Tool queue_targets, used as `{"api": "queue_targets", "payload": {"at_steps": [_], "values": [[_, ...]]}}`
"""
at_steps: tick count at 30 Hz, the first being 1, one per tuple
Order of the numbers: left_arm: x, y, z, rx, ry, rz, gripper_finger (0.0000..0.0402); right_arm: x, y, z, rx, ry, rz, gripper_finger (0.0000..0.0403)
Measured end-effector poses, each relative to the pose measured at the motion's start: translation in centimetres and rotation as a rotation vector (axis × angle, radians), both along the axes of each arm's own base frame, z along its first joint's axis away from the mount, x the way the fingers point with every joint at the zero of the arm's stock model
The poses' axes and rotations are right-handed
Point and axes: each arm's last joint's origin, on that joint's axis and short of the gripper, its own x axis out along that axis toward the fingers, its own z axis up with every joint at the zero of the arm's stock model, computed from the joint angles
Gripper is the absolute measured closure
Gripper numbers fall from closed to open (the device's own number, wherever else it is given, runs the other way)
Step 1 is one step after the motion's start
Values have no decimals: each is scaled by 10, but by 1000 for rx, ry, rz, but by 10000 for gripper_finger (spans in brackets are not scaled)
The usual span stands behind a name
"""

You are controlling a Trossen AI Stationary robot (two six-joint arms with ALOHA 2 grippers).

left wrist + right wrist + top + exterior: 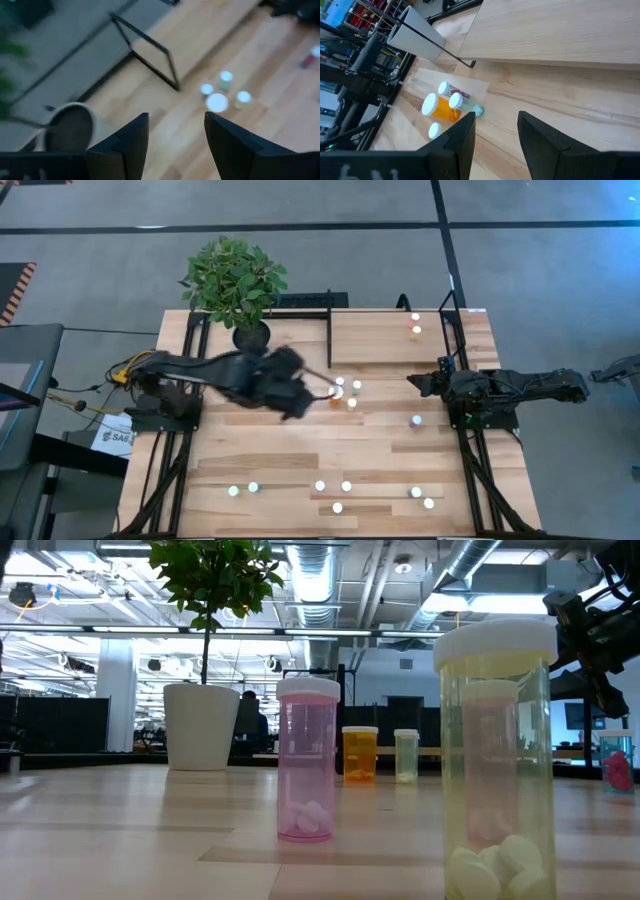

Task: Pick and place medicine bottles onto shelf by color
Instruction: Put the green pill bottle on the shelf

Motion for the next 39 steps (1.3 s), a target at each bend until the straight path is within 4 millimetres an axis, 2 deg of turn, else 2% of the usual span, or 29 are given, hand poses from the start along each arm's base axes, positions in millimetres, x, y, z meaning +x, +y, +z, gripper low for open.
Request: {"api": "queue_targets", "payload": {"at_steps": [4, 8, 10, 13, 17, 23, 29, 33, 39], "values": [[-47, 8, -26, 0, -18, 129, 221, 0, 0, 0, 0, 2, 0, 233], [-96, 23, -68, -59, -133, 308, 221, 0, 0, 0, 0, 0, 0, 233], [-110, 27, -91, -102, -230, 329, 221, 0, 0, 0, 0, 1, 0, 233], [-123, 32, -123, -132, -364, 268, 221, 0, 0, 0, 0, 1, 0, 233], [-125, 41, -162, -92, -481, 165, 221, 0, 0, 0, 0, 1, 0, 233], [-118, 64, -200, -21, -574, 49, 221, 0, 0, 0, 0, 1, 0, 233], [-119, 96, -213, 29, -664, -118, 221, 0, 0, 0, 0, 1, 1, 233], [-125, 119, -220, -11, -715, -206, 221, 0, 0, 0, 0, 1, 0, 233], [-133, 139, -218, -56, -730, -292, 221, 0, 0, 0, 0, 0, 0, 233]]}}
